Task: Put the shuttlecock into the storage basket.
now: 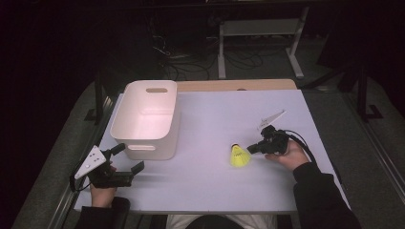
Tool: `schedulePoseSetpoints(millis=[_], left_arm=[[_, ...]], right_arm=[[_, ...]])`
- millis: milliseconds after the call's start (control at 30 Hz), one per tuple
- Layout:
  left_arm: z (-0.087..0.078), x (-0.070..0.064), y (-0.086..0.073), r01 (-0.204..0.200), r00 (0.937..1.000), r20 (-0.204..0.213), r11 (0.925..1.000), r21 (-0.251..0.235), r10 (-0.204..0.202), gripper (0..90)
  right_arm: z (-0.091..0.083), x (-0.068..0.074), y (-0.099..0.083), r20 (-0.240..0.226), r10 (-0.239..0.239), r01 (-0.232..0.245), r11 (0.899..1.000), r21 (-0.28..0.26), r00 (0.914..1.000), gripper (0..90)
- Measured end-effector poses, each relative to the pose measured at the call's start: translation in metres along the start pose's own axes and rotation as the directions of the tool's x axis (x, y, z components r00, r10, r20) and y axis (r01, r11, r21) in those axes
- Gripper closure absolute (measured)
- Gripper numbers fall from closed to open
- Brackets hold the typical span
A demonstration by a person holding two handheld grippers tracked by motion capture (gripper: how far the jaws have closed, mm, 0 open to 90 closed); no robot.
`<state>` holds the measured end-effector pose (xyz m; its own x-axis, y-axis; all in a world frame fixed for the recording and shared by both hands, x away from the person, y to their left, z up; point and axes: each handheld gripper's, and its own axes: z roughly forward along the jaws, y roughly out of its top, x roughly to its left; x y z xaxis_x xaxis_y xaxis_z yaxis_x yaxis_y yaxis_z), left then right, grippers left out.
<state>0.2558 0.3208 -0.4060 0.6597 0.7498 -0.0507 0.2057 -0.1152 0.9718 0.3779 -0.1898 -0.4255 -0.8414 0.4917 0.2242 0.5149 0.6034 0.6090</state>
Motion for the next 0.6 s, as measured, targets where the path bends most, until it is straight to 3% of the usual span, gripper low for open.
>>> schedulePoseSetpoints(millis=[600], left_arm=[[0.000,0.000,0.000,0.000,1.0000,0.000,1.0000,0.000,0.000,0.0]], right_arm=[[0.021,0.015,0.015,-0.056,-0.032,0.033,0.999,0.018,0.9979,88.7]])
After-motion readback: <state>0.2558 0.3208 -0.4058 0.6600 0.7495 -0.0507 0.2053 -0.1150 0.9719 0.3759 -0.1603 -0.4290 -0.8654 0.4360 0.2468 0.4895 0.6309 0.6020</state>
